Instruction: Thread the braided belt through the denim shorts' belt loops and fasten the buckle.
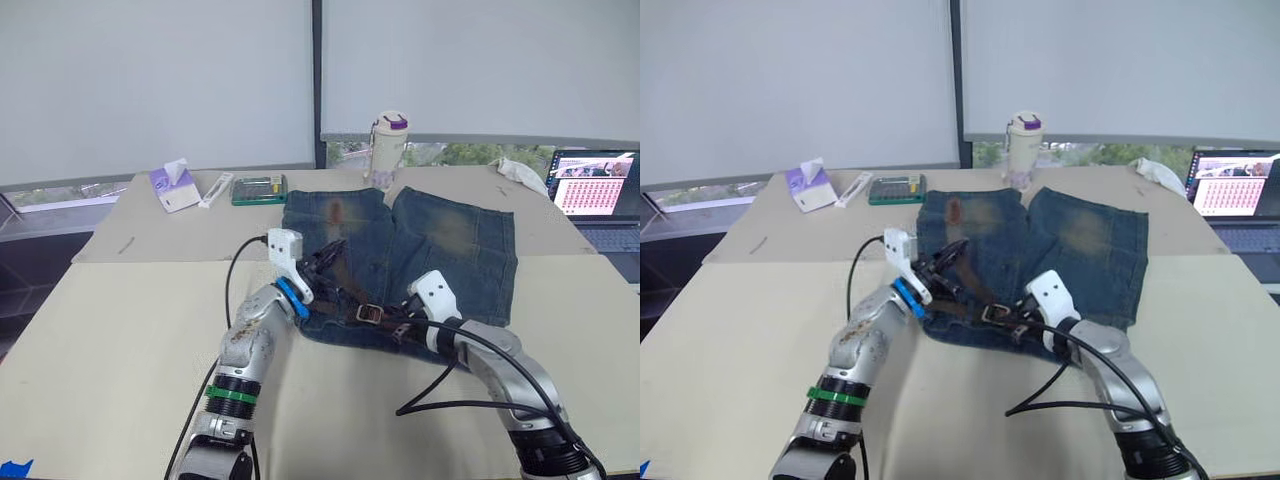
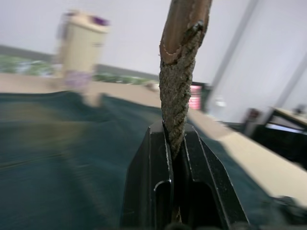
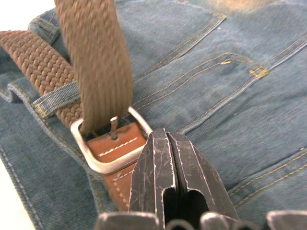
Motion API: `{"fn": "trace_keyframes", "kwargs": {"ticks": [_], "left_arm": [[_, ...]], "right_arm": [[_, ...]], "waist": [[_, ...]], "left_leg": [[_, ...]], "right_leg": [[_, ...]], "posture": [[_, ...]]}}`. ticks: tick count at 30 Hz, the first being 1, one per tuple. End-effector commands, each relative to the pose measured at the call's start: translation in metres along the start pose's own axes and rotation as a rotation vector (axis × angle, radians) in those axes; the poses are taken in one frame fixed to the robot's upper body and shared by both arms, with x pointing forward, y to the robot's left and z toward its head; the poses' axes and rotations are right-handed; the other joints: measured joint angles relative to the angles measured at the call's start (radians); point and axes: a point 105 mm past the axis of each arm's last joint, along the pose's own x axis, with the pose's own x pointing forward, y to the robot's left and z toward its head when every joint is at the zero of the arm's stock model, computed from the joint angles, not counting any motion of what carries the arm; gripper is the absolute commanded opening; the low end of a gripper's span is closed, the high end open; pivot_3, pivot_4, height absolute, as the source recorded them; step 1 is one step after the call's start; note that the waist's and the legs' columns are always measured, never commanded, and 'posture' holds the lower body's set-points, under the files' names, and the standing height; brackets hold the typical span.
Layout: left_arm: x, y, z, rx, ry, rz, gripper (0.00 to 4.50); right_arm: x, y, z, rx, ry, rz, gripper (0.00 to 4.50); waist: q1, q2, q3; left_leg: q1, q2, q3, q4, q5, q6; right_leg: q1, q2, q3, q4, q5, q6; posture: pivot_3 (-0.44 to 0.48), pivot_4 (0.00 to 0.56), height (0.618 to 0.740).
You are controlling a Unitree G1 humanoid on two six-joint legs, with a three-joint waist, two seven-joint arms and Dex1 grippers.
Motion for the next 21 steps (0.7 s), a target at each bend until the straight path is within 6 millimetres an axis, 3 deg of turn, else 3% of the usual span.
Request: {"fn": "trace_keyframes", "kwargs": {"ticks": [1,4,11,21], "left_arm": [[-0.004,0.017,0.006,0.063,0.008,0.065,0.00],[-0.009,0.025,0.005,0.070,0.015,0.094,0.00],[-0.014,0.022,-0.001,0.081,0.031,0.092,0.00],[-0.020,0.030,-0.003,0.066,0.031,0.143,0.00]], "right_arm": [[0.002,0.010,0.011,-0.030,-0.049,0.036,0.02],[0.008,0.013,0.009,-0.066,-0.034,0.056,0.02],[0.019,0.018,0.019,-0.080,-0.068,0.091,0.02],[0.021,0.024,0.016,-0.083,-0.052,0.123,0.02]], "waist": [[0.000,0.000,0.000],[-0.002,0.000,0.000],[-0.006,0.000,0.000],[-0.005,0.000,0.000]], "left_leg": [[0.000,0.000,0.000,0.000,0.000,0.000],[0.000,0.000,0.000,0.000,0.000,0.000],[0.000,0.000,0.000,0.000,0.000,0.000],[0.000,0.001,0.000,0.000,0.000,0.000]], "right_leg": [[0.000,0.000,0.000,0.000,0.000,0.000],[0.000,0.000,0.000,0.000,0.000,0.000],[0.000,0.000,0.000,0.000,0.000,0.000],[0.000,-0.001,0.000,0.000,0.000,0.000]], "posture": [[0.000,0.150,0.740],[0.000,0.150,0.740],[0.000,0.150,0.740],[0.000,0.150,0.740]]}}
